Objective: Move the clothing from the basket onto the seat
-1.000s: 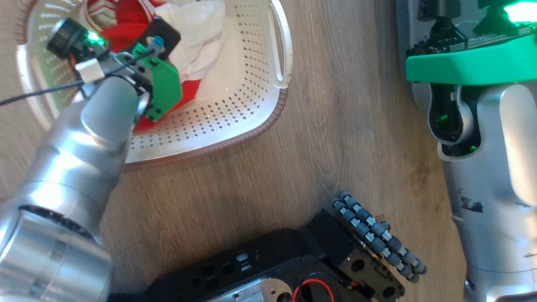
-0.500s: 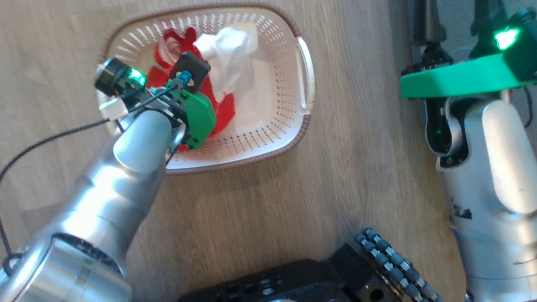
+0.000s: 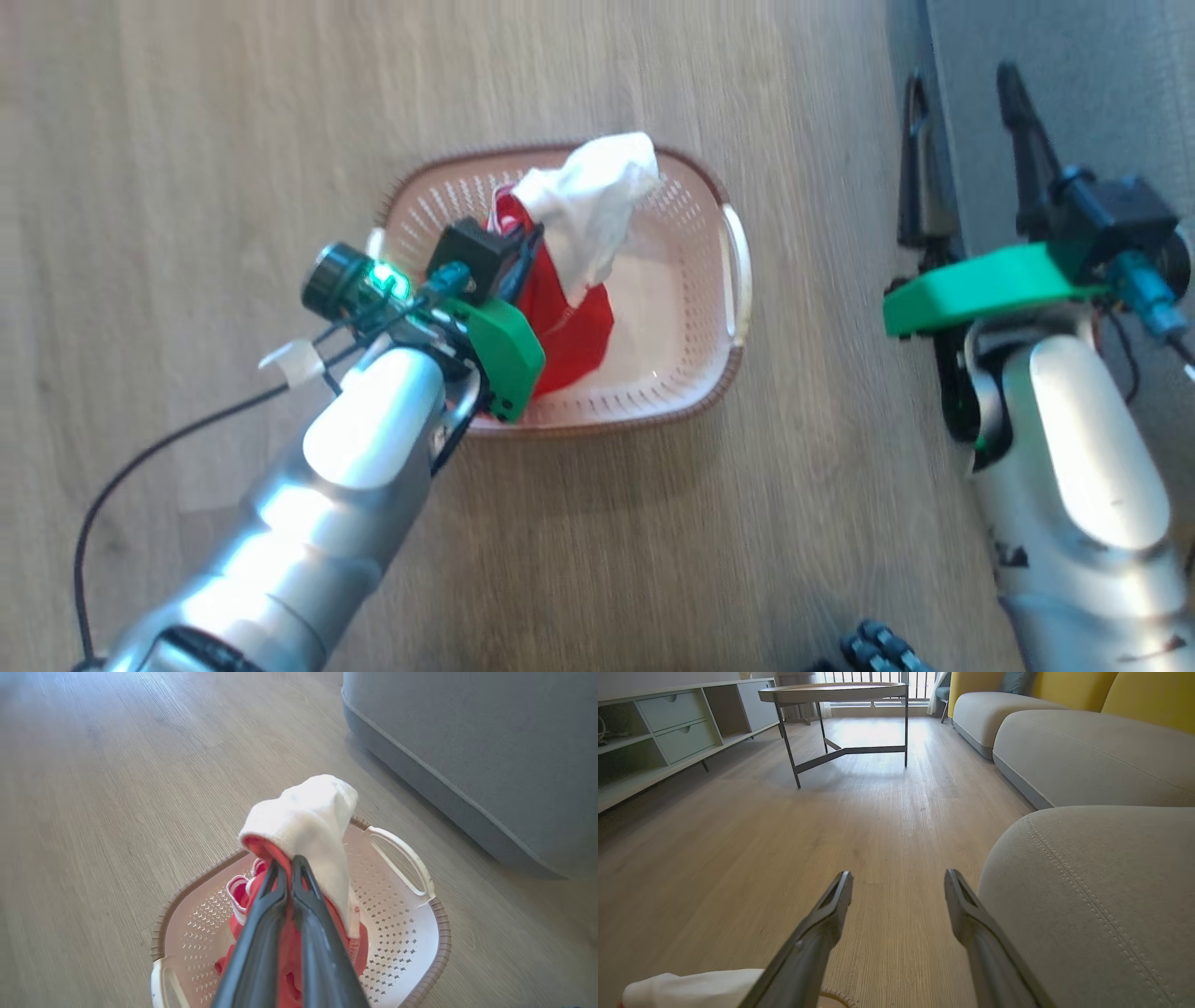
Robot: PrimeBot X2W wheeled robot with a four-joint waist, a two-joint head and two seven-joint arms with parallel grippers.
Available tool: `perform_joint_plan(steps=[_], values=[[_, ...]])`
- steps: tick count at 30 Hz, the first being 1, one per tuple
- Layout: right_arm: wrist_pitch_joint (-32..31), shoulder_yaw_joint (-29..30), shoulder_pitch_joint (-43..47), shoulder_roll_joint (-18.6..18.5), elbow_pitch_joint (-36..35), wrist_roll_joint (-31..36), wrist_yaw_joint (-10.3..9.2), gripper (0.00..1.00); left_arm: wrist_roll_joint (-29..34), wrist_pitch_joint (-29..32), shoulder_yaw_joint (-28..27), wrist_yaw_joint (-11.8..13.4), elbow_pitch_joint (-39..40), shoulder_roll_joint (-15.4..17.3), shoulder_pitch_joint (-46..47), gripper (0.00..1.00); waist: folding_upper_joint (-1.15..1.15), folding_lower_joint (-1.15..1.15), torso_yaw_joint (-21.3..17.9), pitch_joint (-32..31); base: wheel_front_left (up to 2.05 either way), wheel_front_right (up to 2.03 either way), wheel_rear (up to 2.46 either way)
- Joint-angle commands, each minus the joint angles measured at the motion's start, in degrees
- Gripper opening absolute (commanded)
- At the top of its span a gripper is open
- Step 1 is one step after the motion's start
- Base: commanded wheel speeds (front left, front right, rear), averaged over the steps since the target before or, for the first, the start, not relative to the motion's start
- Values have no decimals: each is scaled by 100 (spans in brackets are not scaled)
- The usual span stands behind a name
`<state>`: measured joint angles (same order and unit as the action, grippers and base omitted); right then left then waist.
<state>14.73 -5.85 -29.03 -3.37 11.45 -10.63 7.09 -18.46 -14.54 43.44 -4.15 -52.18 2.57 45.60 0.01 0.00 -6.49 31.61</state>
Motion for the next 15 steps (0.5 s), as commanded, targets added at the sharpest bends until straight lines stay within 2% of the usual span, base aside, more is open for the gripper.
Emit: perform_joint_plan(steps=[1, 15], values=[[27, -50, 201, 49, -91, 63, 40, 100, -121, -45, -146, 40, 258, 32, -98, 0, -1, 0, 290, -511, 0, 0, 0], [27, 63, 1048, 49, 471, 17, 40, 100, -320, -45, -510, 201, 1233, 32, -838, 0, -1, 0, 542, -1882, 0, 0, 0]])
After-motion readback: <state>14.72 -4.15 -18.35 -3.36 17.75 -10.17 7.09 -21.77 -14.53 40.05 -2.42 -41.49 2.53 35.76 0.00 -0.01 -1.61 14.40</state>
